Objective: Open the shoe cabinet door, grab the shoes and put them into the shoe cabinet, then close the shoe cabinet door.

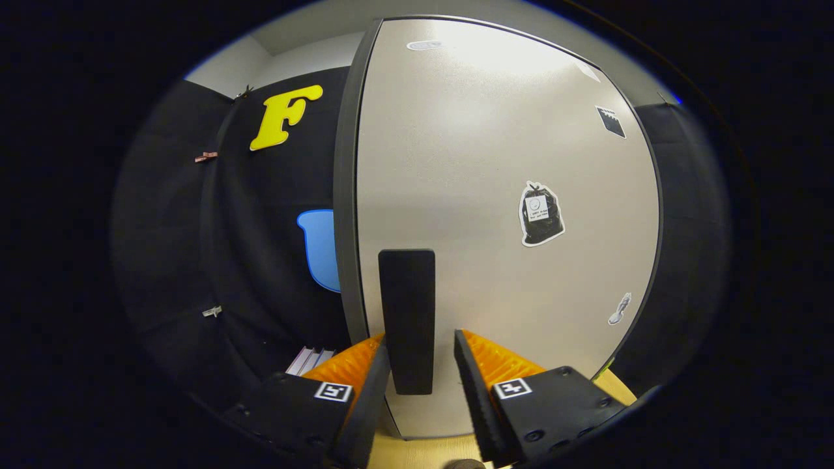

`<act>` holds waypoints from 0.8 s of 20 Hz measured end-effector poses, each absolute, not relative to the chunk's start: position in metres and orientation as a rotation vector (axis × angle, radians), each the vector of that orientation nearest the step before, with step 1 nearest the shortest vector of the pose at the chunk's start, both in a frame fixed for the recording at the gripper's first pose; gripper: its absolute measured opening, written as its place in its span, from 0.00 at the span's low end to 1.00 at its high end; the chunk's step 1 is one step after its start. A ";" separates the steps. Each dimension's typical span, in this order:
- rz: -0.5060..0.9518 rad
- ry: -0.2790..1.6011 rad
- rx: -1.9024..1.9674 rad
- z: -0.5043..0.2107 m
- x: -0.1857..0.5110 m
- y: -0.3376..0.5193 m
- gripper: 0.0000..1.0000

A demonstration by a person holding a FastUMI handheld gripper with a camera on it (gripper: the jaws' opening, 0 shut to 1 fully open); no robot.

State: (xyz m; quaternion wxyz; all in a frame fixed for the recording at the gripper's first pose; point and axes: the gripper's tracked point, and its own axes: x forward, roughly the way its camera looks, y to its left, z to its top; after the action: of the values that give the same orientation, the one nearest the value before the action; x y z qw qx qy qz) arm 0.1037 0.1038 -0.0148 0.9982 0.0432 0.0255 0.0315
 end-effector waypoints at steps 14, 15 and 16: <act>0.105 0.027 0.046 -0.014 0.099 0.111 0.31; 0.119 0.028 0.051 -0.014 0.096 0.111 0.31; 0.134 0.030 0.053 -0.013 0.091 0.111 0.31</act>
State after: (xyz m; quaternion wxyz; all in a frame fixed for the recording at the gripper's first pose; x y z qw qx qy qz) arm 0.0913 0.1110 -0.0135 0.9973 0.0266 0.0150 0.0668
